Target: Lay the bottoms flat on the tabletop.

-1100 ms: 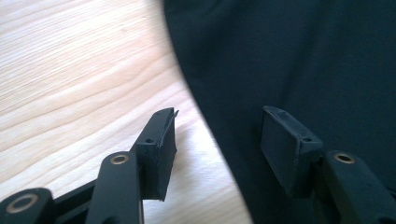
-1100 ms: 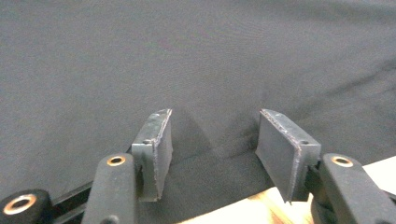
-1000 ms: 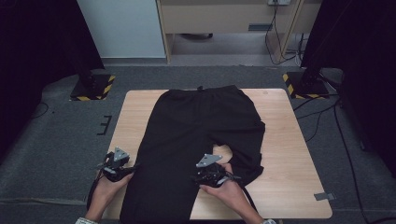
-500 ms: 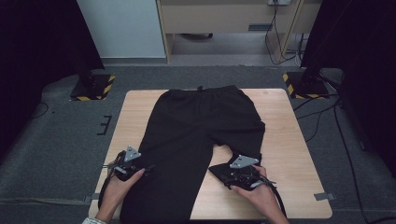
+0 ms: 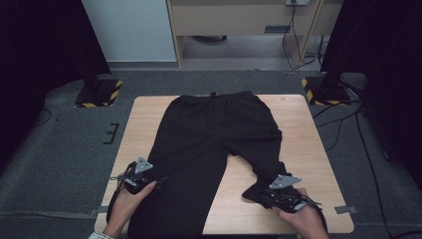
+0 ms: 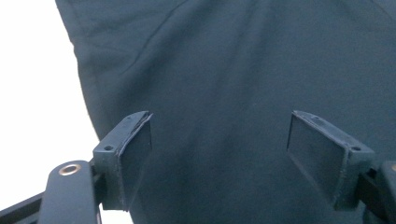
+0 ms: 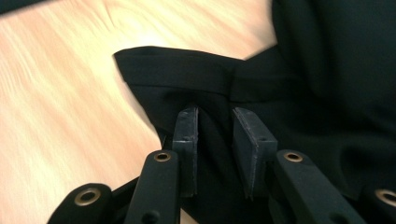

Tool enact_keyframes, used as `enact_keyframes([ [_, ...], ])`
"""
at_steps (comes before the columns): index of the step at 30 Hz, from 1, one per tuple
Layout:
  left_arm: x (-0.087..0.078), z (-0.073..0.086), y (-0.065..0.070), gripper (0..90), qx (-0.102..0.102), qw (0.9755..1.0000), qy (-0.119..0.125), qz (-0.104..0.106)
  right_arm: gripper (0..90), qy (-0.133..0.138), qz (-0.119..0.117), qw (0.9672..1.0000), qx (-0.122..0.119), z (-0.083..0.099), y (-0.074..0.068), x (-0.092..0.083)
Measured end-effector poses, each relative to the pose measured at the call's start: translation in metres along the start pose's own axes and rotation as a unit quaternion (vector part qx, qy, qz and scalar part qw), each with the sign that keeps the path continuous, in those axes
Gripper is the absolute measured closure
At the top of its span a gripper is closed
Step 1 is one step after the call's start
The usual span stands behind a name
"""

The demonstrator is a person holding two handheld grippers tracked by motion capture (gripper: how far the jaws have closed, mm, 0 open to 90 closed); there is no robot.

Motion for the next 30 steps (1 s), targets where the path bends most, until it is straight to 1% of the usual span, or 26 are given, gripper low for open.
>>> enact_keyframes([
  [2, 0.002, -0.004, 0.005, 21.7, -0.006, 0.9999, 0.006, 0.012, 69.5, -0.001, 0.006, 0.9999, 0.01, 0.012, 0.009, -0.011],
  [4, 0.007, -0.011, 0.011, 22.6, -0.004, 0.9997, 0.01, 0.021, 64.4, 0.003, 0.008, 0.9998, 0.019, 0.018, 0.015, -0.018],
  [5, 0.009, -0.015, 0.014, 22.8, -0.003, 0.9997, 0.011, 0.023, 61.6, 0.021, 0.003, 0.9994, 0.028, 0.017, 0.018, -0.023],
  [6, 0.014, -0.021, 0.019, 22.9, 0.001, 0.9995, 0.013, 0.027, 58.4, 0.056, 0.005, 0.9978, 0.037, 0.009, 0.023, -0.031],
  [7, 0.017, -0.025, 0.022, 22.9, 0.001, 0.9994, 0.015, 0.031, 58.4, 0.056, 0.005, 0.9978, 0.037, 0.009, 0.023, -0.031],
  [8, 0.022, -0.031, 0.028, 23.0, 0.005, 0.9993, 0.015, 0.035, 57.6, 0.07, 0.007, 0.9968, 0.037, 0.005, 0.025, -0.034],
  [9, 0.029, -0.04, 0.035, 23.0, 0.007, 0.9988, 0.019, 0.044, 56.3, 0.095, 0.01, 0.9945, 0.042, -0.004, 0.027, -0.039],
  [10, 0.034, -0.046, 0.04, 22.9, 0.01, 0.9985, 0.021, 0.049, 54.8, 0.116, 0.013, 0.9923, 0.043, -0.014, 0.028, -0.04],
  [11, 0.038, -0.052, 0.044, 22.9, 0.014, 0.9984, 0.023, 0.051, 52.5, 0.122, 0.019, 0.9917, 0.036, -0.02, 0.029, -0.039],
  [12, 0.042, -0.058, 0.048, 23.0, 0.015, 0.9983, 0.024, 0.051, 50.5, 0.125, 0.026, 0.9913, 0.03, -0.025, 0.029, -0.036],
  [15, 0.056, -0.072, 0.059, 22.9, 0.027, 0.9978, 0.021, 0.058, 47.0, 0.118, 0.043, 0.9919, 0.021, -0.038, 0.033, -0.021],
  [16, 0.062, -0.078, 0.064, 22.9, 0.031, 0.9975, 0.019, 0.061, 46.8, 0.115, 0.045, 0.9921, 0.022, -0.043, 0.035, -0.015],
  [18, 0.07, -0.084, 0.07, 22.9, 0.033, 0.9969, 0.017, 0.07, 46.6, 0.109, 0.048, 0.9927, 0.02, -0.053, 0.039, -0.003],
  [20, 0.078, -0.091, 0.078, 23.0, 0.039, 0.9965, 0.013, 0.072, 46.0, 0.103, 0.053, 0.993, 0.024, -0.063, 0.045, 0.009],
  [21, 0.083, -0.094, 0.083, 23.0, 0.046, 0.9963, 0.01, 0.073, 45.2, 0.099, 0.055, 0.9933, 0.025, -0.067, 0.049, 0.015],
  [23, 0.089, -0.098, 0.09, 23.5, 0.052, 0.9957, 0.007, 0.076, 44.7, 0.085, 0.064, 0.994, 0.026, -0.074, 0.055, 0.026],
  [24, 0.093, -0.101, 0.094, 23.7, 0.058, 0.9953, 0.003, 0.077, 49.2, 0.08, 0.061, 0.9945, 0.028, -0.076, 0.056, 0.031],
  [26, 0.098, -0.106, 0.099, 23.7, 0.062, 0.995, 0.003, 0.079, 66.6, 0.064, 0.049, 0.9966, 0.014, -0.078, 0.055, 0.039],
  [27, 0.1, -0.109, 0.102, 23.7, 0.063, 0.9947, 0.003, 0.081, 79.5, 0.053, 0.042, 0.9976, 0.016, -0.078, 0.054, 0.043],
  [28, 0.103, -0.111, 0.104, 23.7, 0.066, 0.9945, 0.002, 0.081, 87.0, 0.045, 0.037, 0.9981, 0.019, -0.078, 0.055, 0.045],
  [29, 0.106, -0.114, 0.107, 23.7, 0.071, 0.9942, 0.0, 0.081, 89.0, 0.047, 0.033, 0.9979, 0.031, -0.08, 0.056, 0.046],
  [30, 0.108, -0.115, 0.109, 23.7, 0.074, 0.9938, -0.002, 0.083, 89.4, 0.056, 0.021, 0.9967, 0.054, -0.083, 0.059, 0.045],
])
Point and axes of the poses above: each handheld gripper's, and its own axes: x roughly forward along the jaws, z roughly out of its underside, y roughly to its right, the point moved 7 cm from there along x, roughly forward along the jaws, and after that the axes turned 2 degrees about x, right-handed, at the moved point
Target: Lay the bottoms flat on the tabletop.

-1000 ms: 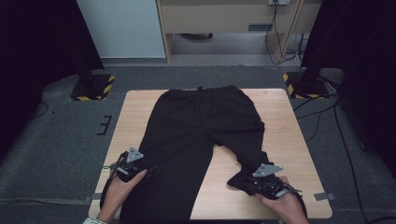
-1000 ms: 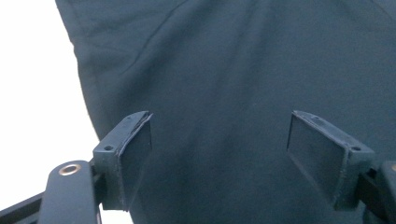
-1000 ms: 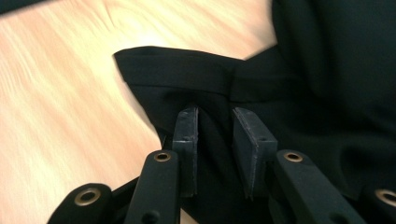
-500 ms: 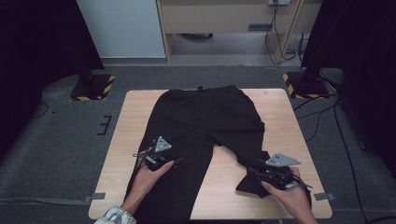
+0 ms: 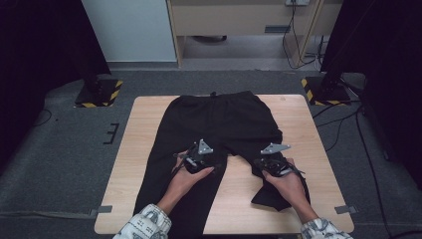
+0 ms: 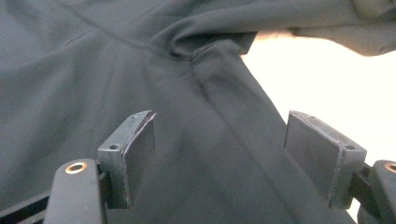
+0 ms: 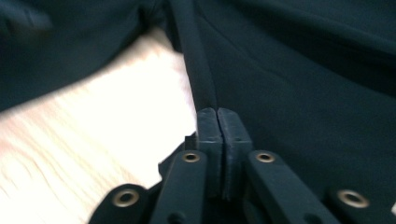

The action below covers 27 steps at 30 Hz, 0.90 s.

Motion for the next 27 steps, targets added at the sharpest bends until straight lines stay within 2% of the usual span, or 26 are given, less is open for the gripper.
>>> enact_keyframes([
  [2, 0.005, -0.006, 0.003, 24.0, 0.006, 1.0, 0.0, -0.001, 89.6, 0.022, -0.008, 0.9995, 0.021, -0.008, 0.007, -0.004],
  [4, 0.01, -0.011, 0.005, 24.8, -0.001, 1.0, 0.005, 0.007, 89.6, 0.032, 0.001, 0.9987, 0.041, -0.015, 0.019, -0.007],
  [7, 0.019, -0.019, 0.006, 25.7, -0.007, 0.9999, 0.007, 0.007, 88.9, 0.007, 0.006, 0.9988, 0.048, -0.012, 0.034, 0.003],
  [10, 0.028, -0.025, 0.007, 28.4, -0.008, 0.9999, 0.009, 0.003, 87.9, -0.021, 0.003, 0.9984, 0.053, -0.006, 0.038, 0.017],
  [13, 0.035, -0.032, 0.007, 34.3, -0.001, 0.9999, 0.011, -0.01, 87.5, -0.022, 0.0, 0.998, 0.059, -0.005, 0.039, 0.022],
  [16, 0.042, -0.039, 0.007, 43.9, 0.004, 0.9996, 0.017, -0.021, 86.9, -0.024, 0.001, 0.9981, 0.056, -0.005, 0.037, 0.023],
  [17, 0.045, -0.04, 0.007, 50.9, 0.01, 0.9995, 0.017, -0.024, 86.6, -0.024, 0.0, 0.9982, 0.055, -0.005, 0.036, 0.023],
  [18, 0.047, -0.041, 0.006, 54.7, 0.017, 0.9991, 0.014, -0.035, 86.2, -0.024, 0.001, 0.9982, 0.054, -0.005, 0.036, 0.023],
  [21, 0.053, -0.042, 0.007, 64.3, 0.021, 0.999, 0.006, -0.04, 84.8, -0.025, -0.001, 0.9984, 0.052, -0.003, 0.035, 0.023],
  [25, 0.057, -0.038, 0.004, 81.2, 0.006, 0.9995, -0.012, -0.03, 81.4, -0.024, 0.002, 0.9984, 0.052, -0.003, 0.035, 0.022],
  [27, 0.055, -0.036, 0.005, 87.5, 0.005, 0.9995, -0.015, -0.026, 78.5, -0.025, 0.006, 0.9984, 0.05, -0.004, 0.035, 0.022],
])
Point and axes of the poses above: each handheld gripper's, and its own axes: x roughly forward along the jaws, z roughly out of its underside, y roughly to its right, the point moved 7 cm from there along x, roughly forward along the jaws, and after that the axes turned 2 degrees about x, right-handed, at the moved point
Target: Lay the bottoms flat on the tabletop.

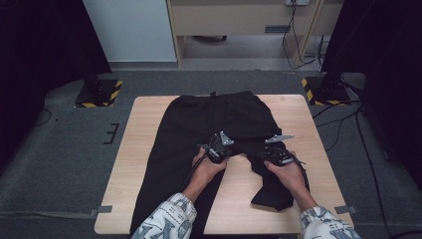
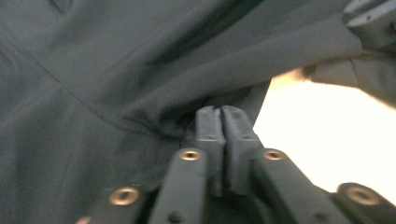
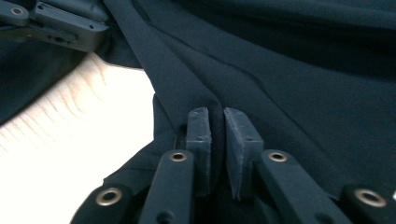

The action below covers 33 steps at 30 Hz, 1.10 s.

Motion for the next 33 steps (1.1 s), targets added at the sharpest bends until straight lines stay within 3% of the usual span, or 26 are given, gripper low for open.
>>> enact_keyframes([
  [6, -0.027, 0.006, -0.001, 88.6, 0.001, 0.9998, 0.02, 0.003, 63.8, 0.012, 0.02, 0.9997, 0.005, -0.005, 0.005, -0.007],
  [10, -0.049, 0.016, -0.013, 88.6, -0.013, 0.9994, 0.032, 0.001, 55.5, 0.028, 0.024, 0.9992, 0.015, -0.008, 0.009, -0.016],
  [14, -0.059, 0.026, -0.023, 88.6, -0.02, 0.9993, 0.032, -0.001, 50.8, 0.04, 0.021, 0.9989, 0.015, -0.01, 0.008, -0.028],
  [17, -0.061, 0.028, -0.027, 88.6, -0.022, 0.9993, 0.031, -0.002, 49.3, 0.061, 0.016, 0.9978, 0.019, -0.013, 0.008, -0.041],
  [23, -0.052, 0.034, -0.031, 88.5, -0.025, 0.9996, 0.013, 0.001, 51.8, 0.071, 0.041, 0.9965, 0.019, -0.002, 0.019, -0.06],
  [29, -0.046, 0.034, -0.032, 88.4, -0.024, 0.9997, 0.008, -0.007, 53.7, 0.051, 0.058, 0.9964, 0.034, 0.029, 0.029, -0.06],
  [33, -0.046, 0.033, -0.033, 88.4, -0.025, 0.9996, 0.011, -0.007, 50.5, 0.04, 0.047, 0.9974, 0.038, 0.049, 0.026, -0.057],
])
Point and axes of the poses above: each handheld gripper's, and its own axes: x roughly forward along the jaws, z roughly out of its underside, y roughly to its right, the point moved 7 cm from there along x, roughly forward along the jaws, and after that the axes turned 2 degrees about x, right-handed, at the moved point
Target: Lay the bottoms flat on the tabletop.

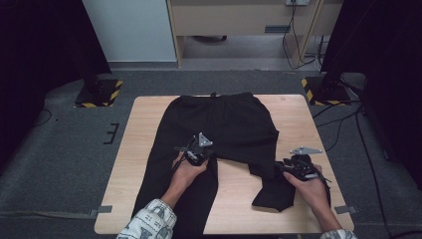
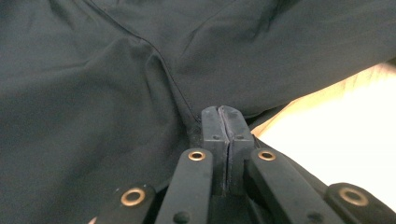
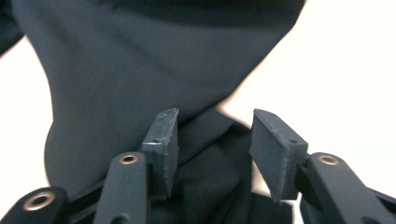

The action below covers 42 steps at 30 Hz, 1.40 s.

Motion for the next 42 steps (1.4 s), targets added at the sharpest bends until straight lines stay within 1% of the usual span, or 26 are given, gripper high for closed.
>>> enact_keyframes([
  [3, 0.0, -0.002, 0.0, 88.4, 0.001, 1.0, 0.002, 0.001, 49.9, -0.009, 0.002, 0.9998, -0.017, 0.012, -0.006, 0.003],
  [5, 0.0, -0.003, -0.001, 88.5, 0.0, 1.0, 0.004, 0.001, 50.3, -0.007, 0.009, 0.9995, -0.03, 0.017, -0.008, 0.0],
  [7, -0.001, -0.002, -0.001, 88.5, 0.002, 1.0, 0.003, 0.004, 50.5, -0.013, 0.01, 0.9995, -0.028, 0.022, -0.011, -0.005],
  [8, -0.002, -0.002, -0.001, 88.6, 0.003, 1.0, 0.002, 0.007, 50.6, -0.018, 0.012, 0.9992, -0.035, 0.027, -0.012, -0.01],
  [11, -0.002, 0.0, -0.001, 88.6, 0.008, 0.9999, 0.001, 0.013, 50.6, -0.027, 0.016, 0.9988, -0.038, 0.038, -0.012, -0.023],
  [14, -0.003, 0.004, 0.0, 88.6, 0.009, 0.9997, -0.002, 0.021, 51.1, -0.039, 0.021, 0.9985, -0.033, 0.052, -0.009, -0.039],
  [15, -0.003, 0.005, 0.0, 88.6, 0.01, 0.9997, -0.001, 0.023, 51.3, -0.048, 0.019, 0.9982, -0.031, 0.058, -0.01, -0.046],
  [17, -0.005, 0.006, 0.003, 88.6, 0.013, 0.9995, 0.002, 0.028, 52.8, -0.062, 0.013, 0.9974, -0.034, 0.064, -0.012, -0.054],
  [18, -0.005, 0.006, 0.004, 88.7, 0.015, 0.9995, 0.001, 0.028, 55.0, -0.069, 0.011, 0.9967, -0.042, 0.067, -0.013, -0.058],
  [19, -0.006, 0.007, 0.005, 88.6, 0.017, 0.9994, 0.002, 0.031, 55.0, -0.072, 0.01, 0.9961, -0.049, 0.068, -0.014, -0.062],
  [21, -0.006, 0.006, 0.006, 88.6, 0.017, 0.9993, 0.003, 0.033, 55.1, -0.047, 0.007, 0.9974, -0.055, 0.06, -0.014, -0.067],
  [23, -0.007, 0.006, 0.007, 88.6, 0.015, 0.9993, 0.003, 0.034, 56.1, -0.019, 0.011, 0.9983, -0.054, 0.046, -0.013, -0.068],
  [24, -0.007, 0.006, 0.007, 88.6, 0.015, 0.9993, 0.002, 0.034, 56.4, 0.001, 0.01, 0.9986, -0.053, 0.038, -0.015, -0.068],
  [25, -0.008, 0.005, 0.007, 88.6, 0.015, 0.9993, 0.001, 0.033, 55.7, 0.016, 0.001, 0.9983, -0.057, 0.031, -0.021, -0.067],
  [27, -0.008, 0.004, 0.008, 88.6, 0.012, 0.9994, 0.003, 0.032, 52.9, 0.029, -0.012, 0.9969, -0.073, 0.021, -0.036, -0.06],
  [29, -0.008, 0.003, 0.007, 88.6, 0.011, 0.9995, 0.004, 0.031, 50.2, 0.028, -0.032, 0.9952, -0.088, 0.015, -0.055, -0.048],
  [32, -0.008, 0.0, 0.007, 88.6, 0.002, 0.9995, 0.007, 0.032, 46.6, 0.019, -0.049, 0.9923, -0.112, 0.012, -0.073, -0.034],
  [34, -0.009, -0.001, 0.006, 88.6, -0.002, 0.9994, 0.007, 0.033, 42.8, 0.013, -0.061, 0.9895, -0.13, 0.014, -0.084, -0.024],
  [35, -0.009, -0.002, 0.006, 88.6, -0.002, 0.9994, 0.008, 0.033, 41.5, 0.009, -0.061, 0.9888, -0.136, 0.015, -0.086, -0.021],
  [36, -0.01, -0.003, 0.006, 88.6, -0.001, 0.9994, 0.009, 0.034, 42.1, 0.003, -0.056, 0.9877, -0.146, 0.016, -0.088, -0.017],
  [37, -0.01, -0.004, 0.006, 88.6, 0.0, 0.9994, 0.008, 0.035, 44.5, -0.005, -0.052, 0.9867, -0.154, 0.018, -0.089, -0.014],
  [38, -0.011, -0.004, 0.006, 88.6, 0.001, 0.9994, 0.008, 0.035, 49.1, -0.015, -0.044, 0.9868, -0.155, 0.019, -0.088, -0.011],
  [39, -0.011, -0.004, 0.006, 88.6, 0.0, 0.9993, 0.008, 0.036, 56.9, -0.025, -0.034, 0.9865, -0.158, 0.019, -0.086, -0.008],
  [40, -0.012, -0.005, 0.006, 88.6, -0.002, 0.9993, 0.009, 0.036, 63.6, -0.032, -0.032, 0.9856, -0.163, 0.019, -0.085, -0.006],
  [41, -0.012, -0.005, 0.005, 88.6, -0.003, 0.9993, 0.009, 0.037, 75.0, -0.035, -0.034, 0.9854, -0.163, 0.018, -0.084, -0.005],
  [42, -0.013, -0.006, 0.005, 88.6, -0.003, 0.9993, 0.01, 0.037, 82.5, -0.036, -0.035, 0.9853, -0.163, 0.016, -0.083, -0.005],
])
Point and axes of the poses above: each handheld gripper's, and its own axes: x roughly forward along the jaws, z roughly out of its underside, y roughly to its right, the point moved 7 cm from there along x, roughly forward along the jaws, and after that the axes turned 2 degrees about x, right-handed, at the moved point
